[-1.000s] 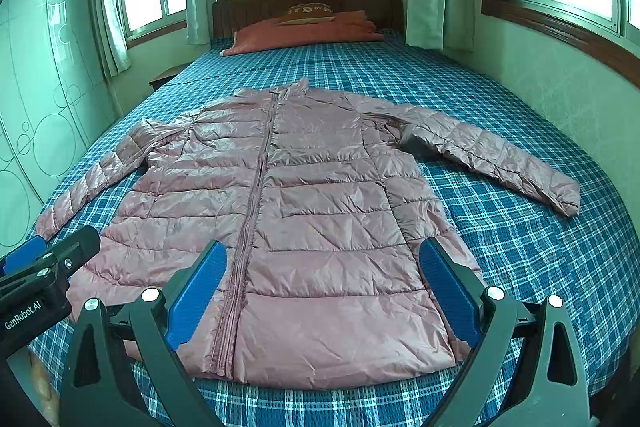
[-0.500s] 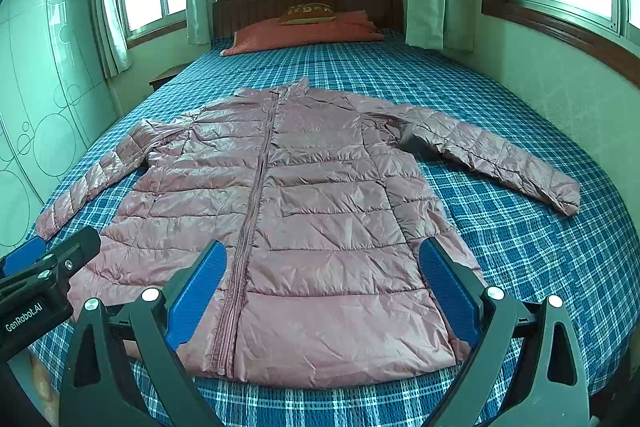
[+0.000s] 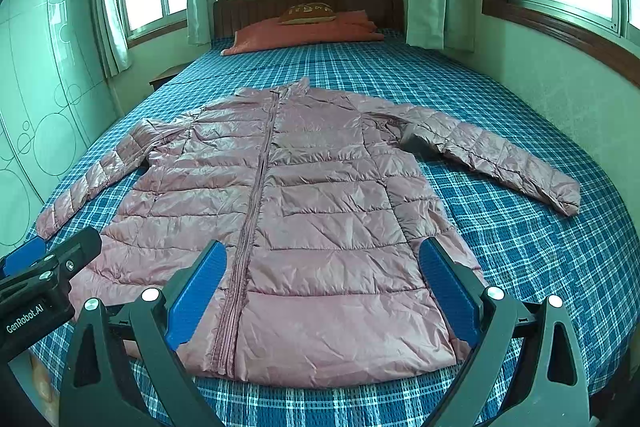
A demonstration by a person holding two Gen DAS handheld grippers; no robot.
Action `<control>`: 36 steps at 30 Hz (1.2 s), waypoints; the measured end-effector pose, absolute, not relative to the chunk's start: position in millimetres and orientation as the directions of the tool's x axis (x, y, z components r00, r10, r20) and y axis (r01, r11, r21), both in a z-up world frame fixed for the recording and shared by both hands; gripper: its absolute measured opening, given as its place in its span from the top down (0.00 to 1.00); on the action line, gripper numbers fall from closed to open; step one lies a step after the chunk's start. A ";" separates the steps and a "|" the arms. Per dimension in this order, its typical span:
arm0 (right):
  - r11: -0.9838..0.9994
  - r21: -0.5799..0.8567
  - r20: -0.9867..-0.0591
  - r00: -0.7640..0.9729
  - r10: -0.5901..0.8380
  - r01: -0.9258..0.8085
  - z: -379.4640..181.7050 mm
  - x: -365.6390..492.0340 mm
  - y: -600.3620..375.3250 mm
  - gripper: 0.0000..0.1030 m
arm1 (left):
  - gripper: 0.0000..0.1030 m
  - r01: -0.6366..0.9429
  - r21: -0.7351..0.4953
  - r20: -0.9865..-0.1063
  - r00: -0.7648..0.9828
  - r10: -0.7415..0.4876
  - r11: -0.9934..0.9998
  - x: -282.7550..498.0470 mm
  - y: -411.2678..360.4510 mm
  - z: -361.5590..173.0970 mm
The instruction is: Fold large clothes
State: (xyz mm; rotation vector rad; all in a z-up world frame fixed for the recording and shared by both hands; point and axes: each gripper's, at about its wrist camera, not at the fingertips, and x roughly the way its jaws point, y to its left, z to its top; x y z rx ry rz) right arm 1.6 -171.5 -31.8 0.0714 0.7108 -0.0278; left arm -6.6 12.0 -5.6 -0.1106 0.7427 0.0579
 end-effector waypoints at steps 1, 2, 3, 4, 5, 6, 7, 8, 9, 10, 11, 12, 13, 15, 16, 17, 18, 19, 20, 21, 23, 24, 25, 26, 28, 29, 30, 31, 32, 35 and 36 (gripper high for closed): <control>0.997 0.057 -0.653 0.757 -0.001 0.050 -31.8 1.6 -171.6 0.07 | 0.02 -0.092 -0.080 -0.677 0.736 0.014 0.993 -6.6 12.2 -5.6; 0.997 0.057 -0.653 0.757 0.000 0.049 -32.0 1.3 -171.1 0.07 | 0.02 -0.093 -0.080 -0.677 0.736 0.014 0.993 -6.5 11.9 -5.6; 0.997 0.056 -0.653 0.757 -0.001 0.050 -31.8 1.6 -171.4 0.07 | 0.02 -0.092 -0.080 -0.678 0.735 0.014 0.993 -6.5 11.9 -5.6; 0.997 0.056 -0.654 0.757 -0.002 0.050 -31.9 1.6 -171.2 0.07 | 0.02 -0.092 -0.079 -0.678 0.735 0.014 0.993 -6.5 12.0 -5.6; 0.997 0.056 -0.654 0.756 -0.002 0.050 -31.9 1.3 -170.9 0.07 | 0.02 -0.092 -0.079 -0.678 0.735 0.014 0.993 -6.5 11.8 -5.6; 0.997 0.056 -0.654 0.756 -0.001 0.049 -32.4 0.7 -170.5 0.07 | 0.02 -0.092 -0.079 -0.679 0.734 0.014 0.993 -6.8 12.8 -5.9; 0.997 0.056 -0.654 0.756 0.000 0.049 -32.4 0.4 -170.2 0.07 | 0.02 -0.092 -0.079 -0.678 0.735 0.015 0.993 -7.6 11.5 -6.4; 0.997 0.055 -0.654 0.757 -0.001 0.049 -32.4 0.4 -170.1 0.07 | 0.02 -0.093 -0.078 -0.679 0.734 0.015 0.993 -8.0 12.0 -6.6; 0.997 0.055 -0.654 0.757 -0.002 0.050 -32.5 0.9 -170.4 0.07 | 0.02 -0.093 -0.078 -0.678 0.735 0.015 0.993 -7.5 11.3 -6.4; 0.997 0.055 -0.654 0.757 -0.001 0.049 -32.5 0.9 -170.5 0.07 | 0.02 -0.093 -0.078 -0.678 0.735 0.016 0.993 -7.8 11.6 -6.5; 0.997 0.055 -0.654 0.757 -0.001 0.049 -32.8 0.5 -170.1 0.07 | 0.02 -0.093 -0.077 -0.677 0.735 0.016 0.993 -8.0 12.0 -6.6; 0.997 0.055 -0.654 0.757 -0.001 0.050 -32.5 0.9 -170.4 0.07 | 0.02 -0.093 -0.077 -0.678 0.735 0.016 0.993 -7.4 11.4 -6.3; 0.997 0.055 -0.654 0.757 -0.002 0.050 -32.5 0.8 -170.2 0.07 | 0.02 -0.093 -0.076 -0.677 0.735 0.017 0.993 -8.2 11.8 -7.1; 0.997 0.054 -0.655 0.756 -0.002 0.050 -32.9 0.8 -169.8 0.07 | 0.02 -0.093 -0.077 -0.678 0.735 0.016 0.993 -8.2 11.6 -7.2; 0.997 0.054 -0.656 0.755 -0.003 0.051 -33.4 0.5 -169.6 0.07 | 0.02 -0.094 -0.078 -0.679 0.734 0.016 0.993 -8.8 12.9 -8.0; 0.997 0.055 -0.656 0.755 -0.003 0.052 -34.3 1.0 -170.1 0.07 | 0.02 -0.095 -0.077 -0.679 0.734 0.017 0.993 -8.6 12.4 -7.8; 0.997 0.055 -0.657 0.754 -0.004 0.054 -35.2 1.1 -170.4 0.07 | 0.02 -0.095 -0.077 -0.679 0.734 0.018 0.992 -8.7 12.1 -8.2; 0.997 0.056 -0.657 0.754 -0.005 0.056 -36.0 1.6 -170.7 0.07 | 0.02 -0.097 -0.079 -0.680 0.733 0.018 0.992 -8.7 13.4 -9.5; 0.997 0.059 -0.658 0.753 -0.005 0.058 -37.0 3.4 -171.6 0.07 | 0.02 -0.101 -0.082 -0.681 0.732 0.018 0.992 -8.1 15.3 -10.9; 0.996 0.061 -0.660 0.751 -0.004 0.059 -37.6 4.5 -172.7 0.07 | 0.02 -0.105 -0.085 -0.683 0.730 0.019 0.991 -5.7 15.3 -12.9; 0.995 0.069 -0.664 0.748 -0.004 0.066 -41.0 8.8 -176.3 0.07 | 0.02 -0.128 -0.117 -0.687 0.727 0.013 0.985 -0.3 24.9 -16.6; 0.995 0.072 -0.664 0.747 -0.005 0.070 -42.4 10.7 -179.1 0.07 | 0.02 -0.140 -0.134 -0.690 0.724 0.009 0.981 3.5 28.5 -17.6; 0.994 0.078 -0.665 0.747 -0.006 0.078 -44.1 13.3 -183.9 0.07 | 0.02 -0.156 -0.175 -0.698 0.716 -0.010 0.972 8.7 37.4 -21.0; 0.993 0.082 -0.665 0.746 -0.008 0.084 -45.6 15.1 -187.1 0.07 | 0.02 -0.168 -0.222 -0.711 0.702 -0.041 0.960 15.7 46.7 -25.5; 0.988 0.106 -0.668 0.744 -0.011 0.109 -51.2 22.6 -200.8 0.07 | 0.02 -0.195 -0.294 -0.742 0.663 -0.096 0.936 30.8 61.5 -35.3; 0.986 0.116 -0.669 0.743 -0.011 0.119 -53.5 25.6 -206.3 0.07 | 0.02 -0.211 -0.327 -0.754 0.646 -0.119 0.921 38.2 70.4 -41.7; 0.982 0.131 -0.671 0.741 -0.012 0.134 -56.9 30.2 -215.1 0.07 | 0.02 -0.235 -0.347 -0.763 0.634 -0.128 0.908 44.2 78.8 -47.8; 0.977 0.147 -0.673 0.739 -0.014 0.152 -60.6 35.3 -225.6 0.07 | 0.02 -0.276 -0.360 -0.771 0.626 -0.118 0.892 50.8 90.3 -55.2; 0.975 0.155 -0.674 0.738 -0.015 0.161 -62.1 37.7 -231.1 0.07 | 0.02 -0.304 -0.363 -0.774 0.624 -0.104 0.881 55.7 98.2 -60.3; 0.950 0.214 -0.673 0.739 -0.024 0.225 -73.1 53.9 -270.9 0.07 | 0.02 -0.389 -0.329 -0.791 0.611 -0.026 0.860 72.3 120.4 -74.0; 0.941 0.231 -0.672 0.740 -0.028 0.246 -76.8 58.4 -284.3 0.07 | 0.02 -0.406 -0.321 -0.794 0.608 -0.010 0.855 76.1 125.1 -76.4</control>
